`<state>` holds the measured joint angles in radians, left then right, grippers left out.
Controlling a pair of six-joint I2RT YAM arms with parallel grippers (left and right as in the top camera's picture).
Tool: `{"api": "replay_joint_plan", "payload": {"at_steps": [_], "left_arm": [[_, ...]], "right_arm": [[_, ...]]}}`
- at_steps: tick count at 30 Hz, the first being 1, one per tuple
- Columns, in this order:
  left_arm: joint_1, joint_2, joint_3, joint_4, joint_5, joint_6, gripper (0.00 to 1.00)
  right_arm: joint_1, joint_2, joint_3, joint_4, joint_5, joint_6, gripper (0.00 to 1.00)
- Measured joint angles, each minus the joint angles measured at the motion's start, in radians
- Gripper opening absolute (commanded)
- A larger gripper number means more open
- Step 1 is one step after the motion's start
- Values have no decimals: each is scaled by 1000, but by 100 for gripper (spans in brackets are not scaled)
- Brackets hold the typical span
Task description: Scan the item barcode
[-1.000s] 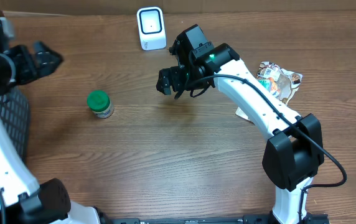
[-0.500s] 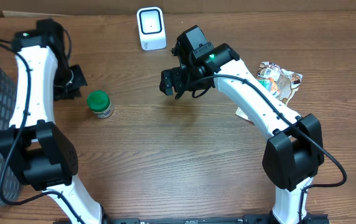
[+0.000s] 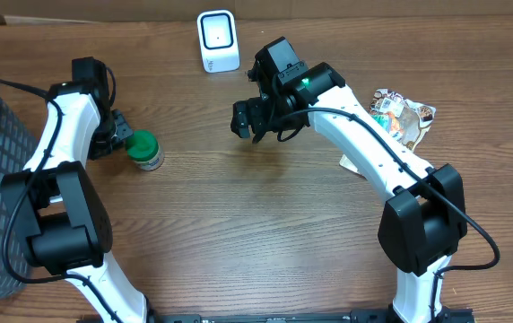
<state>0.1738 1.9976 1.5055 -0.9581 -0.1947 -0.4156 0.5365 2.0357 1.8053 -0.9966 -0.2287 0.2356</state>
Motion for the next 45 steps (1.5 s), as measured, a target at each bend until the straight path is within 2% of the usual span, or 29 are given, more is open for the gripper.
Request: {"api": "replay_joint_plan", "payload": {"at_steps": [12, 31, 37, 40, 45], "left_arm": [[-108, 0, -8, 14, 186, 98, 4], [-323, 0, -9, 43, 325, 83, 4], [-311, 0, 22, -31, 339, 79, 6], [-266, -1, 113, -121, 341, 84, 9], [-158, -44, 298, -254, 341, 115, 20]], "right_arm": [[0, 0, 0, -9, 9, -1, 95], [-11, 0, 0, -80, 80, -1, 94], [-63, 0, 0, -156, 87, -24, 94], [-98, 0, 4, -191, 90, -47, 94], [-130, 0, 9, -201, 96, -82, 95]]}}
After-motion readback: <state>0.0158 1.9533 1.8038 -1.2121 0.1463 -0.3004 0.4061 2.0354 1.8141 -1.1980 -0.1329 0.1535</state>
